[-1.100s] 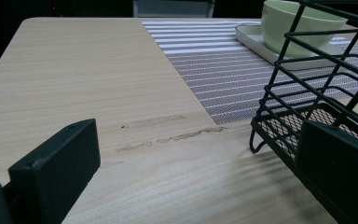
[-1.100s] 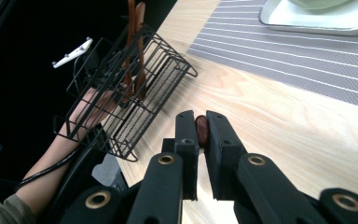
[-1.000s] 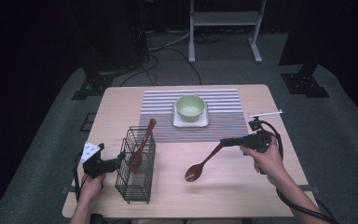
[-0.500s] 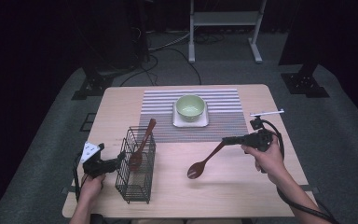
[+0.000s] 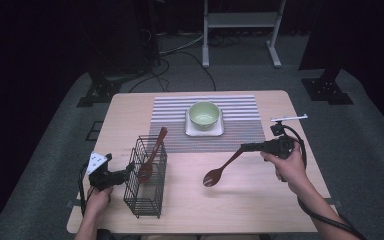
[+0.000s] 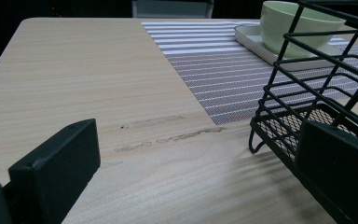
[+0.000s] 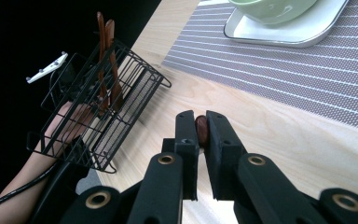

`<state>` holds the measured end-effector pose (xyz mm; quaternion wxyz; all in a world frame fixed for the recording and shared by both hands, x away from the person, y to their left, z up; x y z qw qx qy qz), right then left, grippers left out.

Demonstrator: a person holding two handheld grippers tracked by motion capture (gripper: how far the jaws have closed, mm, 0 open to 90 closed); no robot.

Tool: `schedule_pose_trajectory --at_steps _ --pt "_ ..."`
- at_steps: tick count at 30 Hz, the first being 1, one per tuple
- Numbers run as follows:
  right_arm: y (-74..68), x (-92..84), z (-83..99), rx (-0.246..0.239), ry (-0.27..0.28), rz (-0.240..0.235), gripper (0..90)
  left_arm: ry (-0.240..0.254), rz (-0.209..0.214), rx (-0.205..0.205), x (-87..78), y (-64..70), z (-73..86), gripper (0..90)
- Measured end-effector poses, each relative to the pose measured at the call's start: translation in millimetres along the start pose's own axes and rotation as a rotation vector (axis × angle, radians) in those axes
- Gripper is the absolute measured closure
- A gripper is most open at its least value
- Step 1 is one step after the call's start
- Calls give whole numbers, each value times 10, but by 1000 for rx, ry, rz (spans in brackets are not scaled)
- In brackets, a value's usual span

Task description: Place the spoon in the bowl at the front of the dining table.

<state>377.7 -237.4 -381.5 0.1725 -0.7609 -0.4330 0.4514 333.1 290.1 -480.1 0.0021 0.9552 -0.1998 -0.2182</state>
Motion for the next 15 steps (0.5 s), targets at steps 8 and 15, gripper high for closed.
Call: schedule_pose_trajectory --at_steps 8,15 --pt "29 3 -58 7 4 21 828 -2 1 3 0 1 0 0" --pt "65 1 -137 12 18 29 828 1 0 -1 0 -1 0 0"
Point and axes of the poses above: each handheld gripper's, and its own axes: x roughly forward along the jaws, z roughly out of its underside, y roughly to its right, the point moved 1 cm from there along x, roughly forward along the jaws, and after that the axes turned 4 degrees about -y, right-handed, at the moved point
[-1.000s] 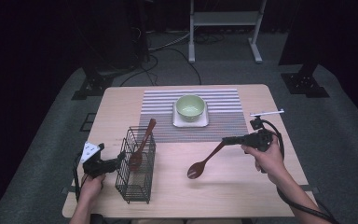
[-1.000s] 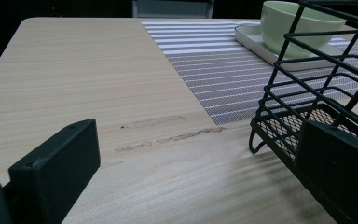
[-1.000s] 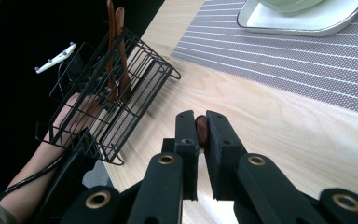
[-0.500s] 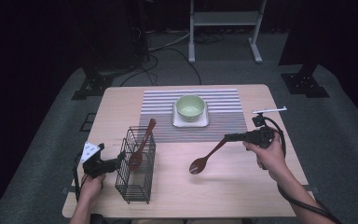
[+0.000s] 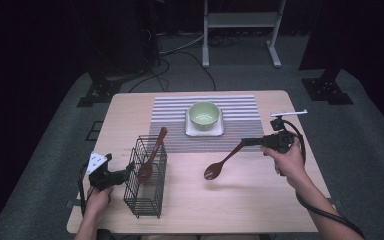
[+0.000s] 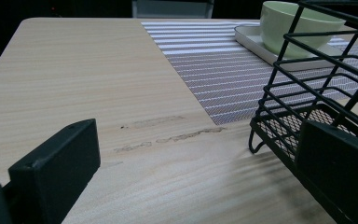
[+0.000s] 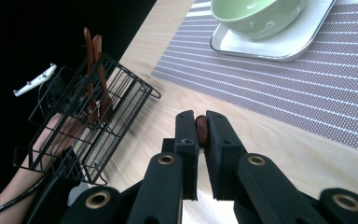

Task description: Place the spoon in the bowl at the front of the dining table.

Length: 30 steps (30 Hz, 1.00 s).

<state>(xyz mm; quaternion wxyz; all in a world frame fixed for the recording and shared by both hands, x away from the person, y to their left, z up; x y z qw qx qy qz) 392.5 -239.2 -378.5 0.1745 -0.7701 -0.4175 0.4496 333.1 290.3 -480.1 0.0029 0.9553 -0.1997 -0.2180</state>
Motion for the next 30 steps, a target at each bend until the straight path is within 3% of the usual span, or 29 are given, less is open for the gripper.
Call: schedule_pose_trajectory --at_steps 30 --pt "-16 79 -293 5 31 21 827 -1 2 1 0 0 0 0"
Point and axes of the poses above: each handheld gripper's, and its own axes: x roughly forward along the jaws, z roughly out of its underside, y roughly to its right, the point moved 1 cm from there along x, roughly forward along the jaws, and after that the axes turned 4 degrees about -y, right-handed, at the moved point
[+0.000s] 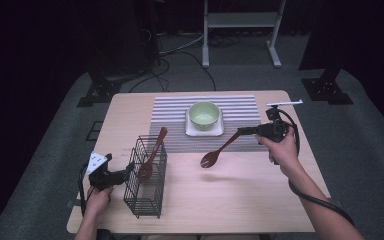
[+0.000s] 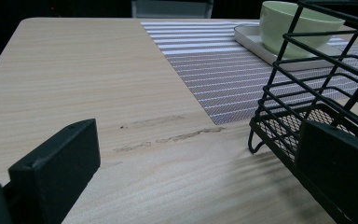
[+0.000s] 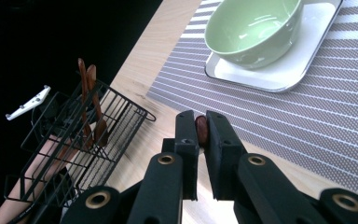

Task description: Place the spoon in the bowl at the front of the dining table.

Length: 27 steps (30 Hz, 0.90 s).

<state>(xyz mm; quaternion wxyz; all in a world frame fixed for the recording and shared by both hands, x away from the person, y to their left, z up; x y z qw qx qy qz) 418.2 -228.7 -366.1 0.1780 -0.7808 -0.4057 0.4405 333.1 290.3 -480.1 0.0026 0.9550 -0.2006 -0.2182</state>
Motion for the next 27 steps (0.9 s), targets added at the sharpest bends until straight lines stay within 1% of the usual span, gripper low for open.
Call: schedule_pose_trajectory --at_steps 4,8,11,15,25,27 --pt "-56 21 -40 -14 10 -7 828 1 1 -1 -1 -2 0 0" --pt "-98 50 -85 -26 9 -2 828 2 2 -1 -1 -2 0 0" --pt "-112 67 -117 -25 13 -4 828 1 2 -1 -1 -2 0 0" --pt "-127 90 -160 -25 18 8 827 1 2 0 -1 0 0 0" --pt "-85 89 -268 1 56 32 828 -2 2 4 1 3 0 0" --pt "-79 91 -287 0 62 39 828 -1 2 4 0 1 0 0"
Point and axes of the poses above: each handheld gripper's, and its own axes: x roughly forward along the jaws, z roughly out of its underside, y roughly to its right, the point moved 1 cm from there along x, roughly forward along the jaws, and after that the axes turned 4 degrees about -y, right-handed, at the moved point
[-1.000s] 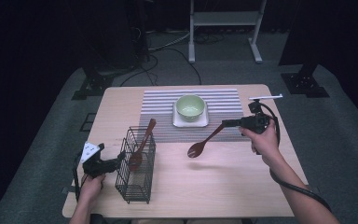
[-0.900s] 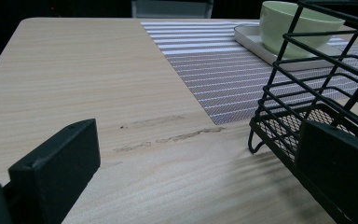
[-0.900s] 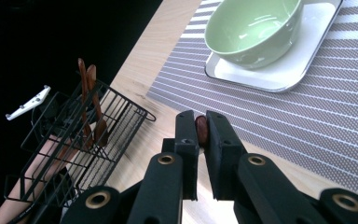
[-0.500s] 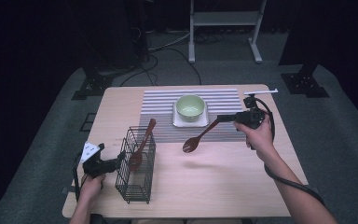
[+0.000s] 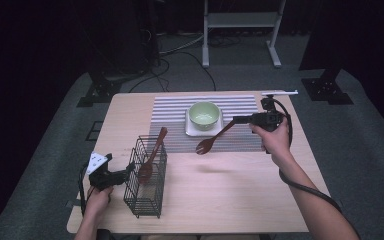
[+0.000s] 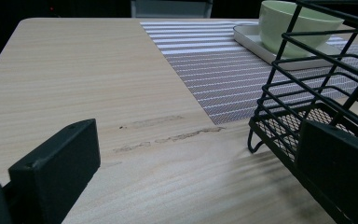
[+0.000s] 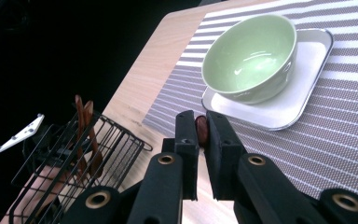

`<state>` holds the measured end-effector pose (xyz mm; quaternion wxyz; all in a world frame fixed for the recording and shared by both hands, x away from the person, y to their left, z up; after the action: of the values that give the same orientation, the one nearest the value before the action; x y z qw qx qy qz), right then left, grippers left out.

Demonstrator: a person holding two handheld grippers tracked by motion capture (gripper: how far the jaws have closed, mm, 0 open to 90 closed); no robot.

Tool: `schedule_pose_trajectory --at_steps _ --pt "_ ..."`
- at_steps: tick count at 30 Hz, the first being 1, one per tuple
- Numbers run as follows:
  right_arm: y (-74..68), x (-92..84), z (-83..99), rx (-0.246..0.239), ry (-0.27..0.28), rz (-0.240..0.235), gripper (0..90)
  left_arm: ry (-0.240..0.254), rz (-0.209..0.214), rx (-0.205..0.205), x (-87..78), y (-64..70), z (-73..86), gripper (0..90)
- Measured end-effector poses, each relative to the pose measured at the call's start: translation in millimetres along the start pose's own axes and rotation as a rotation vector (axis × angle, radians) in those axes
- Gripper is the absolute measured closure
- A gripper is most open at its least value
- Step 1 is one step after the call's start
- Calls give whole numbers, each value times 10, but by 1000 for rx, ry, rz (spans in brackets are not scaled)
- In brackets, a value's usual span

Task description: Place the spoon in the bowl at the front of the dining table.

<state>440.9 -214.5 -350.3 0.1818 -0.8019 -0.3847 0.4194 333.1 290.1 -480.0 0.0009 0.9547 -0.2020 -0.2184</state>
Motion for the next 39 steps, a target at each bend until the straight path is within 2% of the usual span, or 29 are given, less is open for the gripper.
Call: schedule_pose_trajectory --at_steps 39 --pt "86 15 -216 35 71 30 828 0 2 1 0 1 0 0"
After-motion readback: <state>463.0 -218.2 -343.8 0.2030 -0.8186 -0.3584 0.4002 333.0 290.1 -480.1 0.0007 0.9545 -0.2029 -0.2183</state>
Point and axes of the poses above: each handheld gripper's, and its own axes: x roughly forward along the jaws, z roughly out of its underside, y roughly to its right, the point moved 1 cm from there along x, roughly forward along the jaws, and after that the axes turned 4 degrees about -y, right-handed, at the moved point
